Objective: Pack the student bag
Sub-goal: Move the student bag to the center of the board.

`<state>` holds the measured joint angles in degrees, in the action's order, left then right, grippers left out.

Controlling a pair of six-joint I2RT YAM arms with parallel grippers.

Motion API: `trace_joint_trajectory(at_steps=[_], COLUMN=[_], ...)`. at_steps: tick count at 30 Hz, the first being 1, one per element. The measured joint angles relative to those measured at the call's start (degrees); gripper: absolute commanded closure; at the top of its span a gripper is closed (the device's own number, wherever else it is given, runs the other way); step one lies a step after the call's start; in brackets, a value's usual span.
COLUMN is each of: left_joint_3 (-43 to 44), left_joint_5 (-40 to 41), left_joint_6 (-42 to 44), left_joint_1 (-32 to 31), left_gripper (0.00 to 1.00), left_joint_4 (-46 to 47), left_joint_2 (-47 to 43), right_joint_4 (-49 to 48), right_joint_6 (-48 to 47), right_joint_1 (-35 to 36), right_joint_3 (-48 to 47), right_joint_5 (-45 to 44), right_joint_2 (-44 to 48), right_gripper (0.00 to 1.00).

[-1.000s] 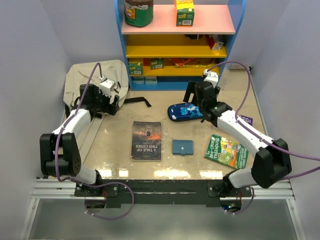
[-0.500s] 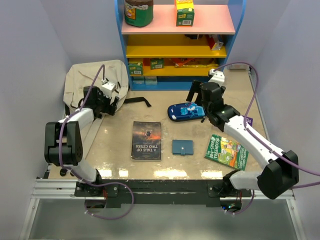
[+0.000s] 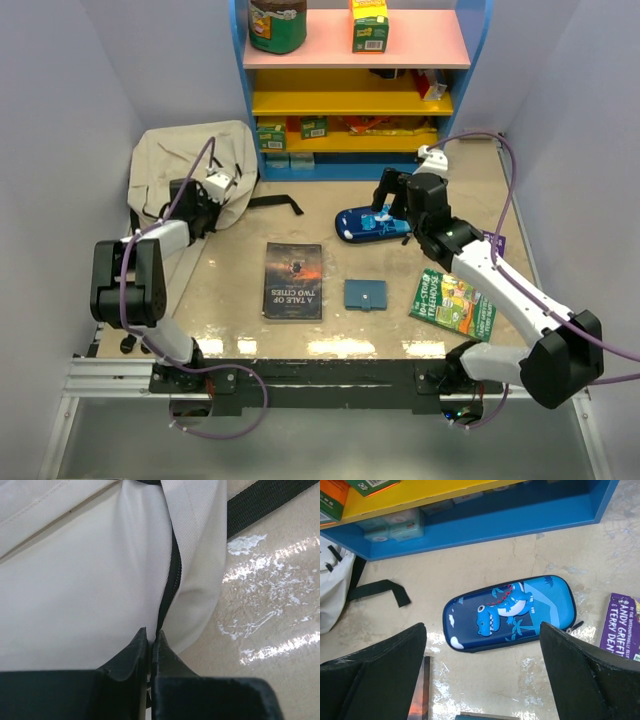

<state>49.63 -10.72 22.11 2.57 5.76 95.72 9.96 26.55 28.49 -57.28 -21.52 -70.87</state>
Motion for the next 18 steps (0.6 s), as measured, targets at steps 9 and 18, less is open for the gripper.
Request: trace_joint_trajectory(at_steps=[9, 18], left_joint_3=[1.2, 5.7], left_joint_5=[-3.1, -6.4], left_joint_6=[-3.0, -5.1], left_joint_1=[0.0, 0.0], left_gripper=[1.0, 1.0], left_joint_4=[-10.6, -24.8], left_joint_2=[-12.8, -27.6], right_joint_4=[-2.3, -2.0], right_joint_6=[-0.1, -0.3], right_joint_1=[0.0, 0.0], right_joint_3=[2.6, 2.0], right_joint_5=[4.3, 10.1], right_joint_2=[1.8, -1.7], right_gripper=[0.06, 0.07])
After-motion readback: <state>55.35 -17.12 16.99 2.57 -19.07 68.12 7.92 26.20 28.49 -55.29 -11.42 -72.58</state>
